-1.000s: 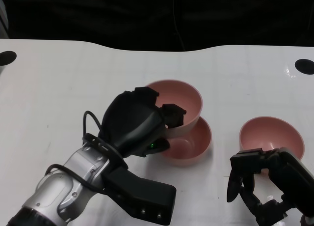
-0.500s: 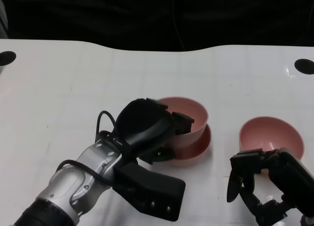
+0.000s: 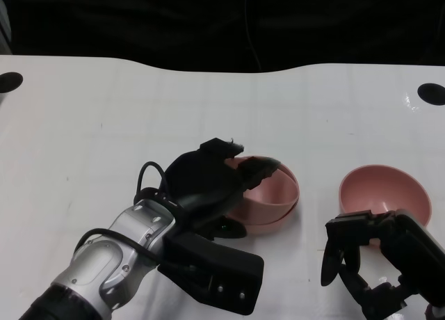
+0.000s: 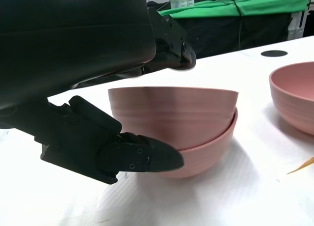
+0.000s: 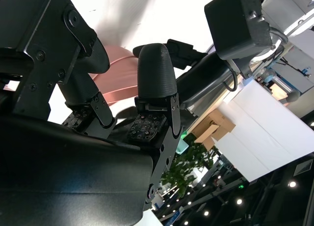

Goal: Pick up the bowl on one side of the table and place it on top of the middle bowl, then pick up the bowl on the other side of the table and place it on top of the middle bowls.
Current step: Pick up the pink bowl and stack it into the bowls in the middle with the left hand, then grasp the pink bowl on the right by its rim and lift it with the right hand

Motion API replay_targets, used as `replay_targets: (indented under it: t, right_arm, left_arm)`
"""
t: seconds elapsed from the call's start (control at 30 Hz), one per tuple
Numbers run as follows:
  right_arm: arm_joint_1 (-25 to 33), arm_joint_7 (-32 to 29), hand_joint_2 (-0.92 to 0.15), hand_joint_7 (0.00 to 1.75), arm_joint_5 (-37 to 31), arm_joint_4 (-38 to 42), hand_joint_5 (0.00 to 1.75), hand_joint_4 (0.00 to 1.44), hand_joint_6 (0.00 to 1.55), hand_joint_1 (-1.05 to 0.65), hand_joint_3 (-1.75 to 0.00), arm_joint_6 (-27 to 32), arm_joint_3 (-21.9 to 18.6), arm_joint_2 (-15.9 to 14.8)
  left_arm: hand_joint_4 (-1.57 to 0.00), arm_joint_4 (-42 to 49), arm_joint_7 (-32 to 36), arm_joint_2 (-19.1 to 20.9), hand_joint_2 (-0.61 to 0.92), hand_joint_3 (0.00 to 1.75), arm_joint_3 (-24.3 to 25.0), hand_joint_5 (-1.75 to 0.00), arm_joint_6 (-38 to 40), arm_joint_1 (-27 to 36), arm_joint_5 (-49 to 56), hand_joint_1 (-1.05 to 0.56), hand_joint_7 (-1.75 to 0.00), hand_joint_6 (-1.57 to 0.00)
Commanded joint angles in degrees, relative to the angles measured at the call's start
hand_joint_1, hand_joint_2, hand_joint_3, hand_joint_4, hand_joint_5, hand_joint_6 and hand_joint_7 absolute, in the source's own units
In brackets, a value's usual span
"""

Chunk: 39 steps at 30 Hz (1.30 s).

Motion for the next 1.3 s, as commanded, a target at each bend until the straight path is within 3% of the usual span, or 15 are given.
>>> replay_targets:
  t: [0.03, 0.13, 0.27, 0.4, 0.53, 0.6, 0.67, 0.73, 0.8, 0.93, 1.07, 1.23, 1.3]
  right_arm:
    - [0.14, 0.02, -0.06, 1.29, 0.09, -0.59, 1.74, 0.96, 0.94, 0.24, -1.67, 0.17, 0.01, -0.36]
    - [0.16, 0.03, -0.06, 1.28, 0.10, -0.64, 1.73, 0.96, 0.94, 0.24, -1.67, 0.23, 0.03, -0.37]
    - [0.40, 0.24, -0.05, 1.28, 0.26, -1.24, 1.74, 0.96, 0.94, 0.26, -1.67, 0.90, 0.12, -0.37]
    - [0.42, 0.20, -0.05, 1.28, 0.15, -1.32, 1.75, 0.96, 0.94, 0.26, -1.68, 0.95, 0.11, -0.42]
    - [0.57, 0.13, -0.05, 1.28, -0.11, -1.82, 1.74, 0.96, 0.94, 0.25, -1.68, 1.58, 0.08, -0.39]
    - [0.54, 0.13, -0.05, 1.28, -0.02, -1.85, 1.74, 0.96, 0.95, 0.25, -1.68, 1.65, 0.14, -0.33]
    - [0.59, 0.12, -0.06, 1.28, -0.09, -2.02, 1.74, 0.96, 0.94, 0.25, -1.69, 1.98, 0.18, -0.26]
    - [0.53, 0.04, -0.05, 1.29, -0.18, -1.94, 1.74, 0.96, 0.94, 0.25, -1.69, 1.90, 0.22, -0.23]
    - [0.41, -0.04, -0.05, 1.29, -0.20, -1.75, 1.73, 0.96, 0.94, 0.26, -1.69, 1.77, 0.29, -0.20]
    - [0.12, -0.27, -0.05, 1.30, -0.40, -1.50, 1.72, 0.96, 0.94, 0.25, -1.69, 1.80, 0.36, -0.06]
    - [-0.29, -0.24, -0.06, 1.30, -0.20, -0.81, 1.72, 0.97, 0.93, 0.25, -1.70, 1.26, 0.58, -0.02]
    - [-0.30, -0.22, -0.04, 1.30, -0.13, -0.81, 1.72, 0.97, 0.94, 0.25, -1.71, 1.21, 0.59, -0.14]
    - [-0.09, -0.16, -0.04, 1.30, -0.03, -1.07, 1.72, 0.97, 0.94, 0.25, -1.71, 1.39, 0.48, -0.28]
  left_arm:
    - [0.00, -2.42, -0.96, 1.67, 0.92, 0.53, 0.74, 0.00, 1.14, 1.61, -0.11, -0.75, 0.00, -0.01]
    - [0.00, -2.92, -1.13, 1.83, 0.92, 0.54, 0.65, 0.00, 1.49, 1.78, -0.19, -0.75, 0.00, 0.00]
    - [0.00, -11.37, -2.69, 5.11, 0.92, 0.50, 5.36, 0.00, 1.63, 6.28, -4.09, -0.74, -0.01, -0.02]
    - [0.00, -13.34, -3.11, 5.62, 0.92, 0.49, 6.36, 0.00, 1.66, 7.53, -4.57, -0.74, -0.02, -0.04]
    - [-0.01, -16.38, 0.19, 7.26, 0.92, 0.48, 9.14, -0.01, -1.59, 11.19, -6.90, -0.73, -0.03, -0.07]
    - [-0.17, -19.23, 3.17, 8.00, 0.92, 0.37, 12.38, -0.13, -5.22, 15.44, -10.61, -0.61, -0.09, -0.20]
    - [-0.12, -21.16, 4.76, 7.53, 0.92, 0.29, 14.94, -0.57, -7.82, 18.79, -14.28, -0.52, -0.08, -0.32]
    - [-0.09, -22.66, 5.22, 6.78, 0.92, 0.27, 16.60, -0.72, -8.83, 21.13, -16.70, -0.49, -0.08, -0.35]
    - [-0.20, -25.05, 4.92, 5.51, 0.92, 0.25, 18.31, -0.84, -8.24, 23.99, -19.54, -0.43, -0.14, -0.49]
    - [-0.37, -31.62, 2.69, 1.40, 0.92, 0.22, 21.39, -1.06, -2.81, 29.97, -26.49, -0.33, -0.25, -0.68]
    - [-0.47, -36.93, 0.65, -0.89, 0.92, 0.25, 23.51, -1.17, 1.75, 34.19, -31.27, -0.27, -0.32, -0.77]
    - [-0.58, -38.74, -0.55, -2.08, 0.85, 0.36, 25.14, -1.22, 2.13, 37.33, -35.47, -0.15, -0.64, -0.73]
    - [-0.65, -39.13, -0.39, -2.52, 0.74, 0.60, 26.03, -1.28, 0.81, 40.00, -37.53, -0.09, -0.90, -0.72]
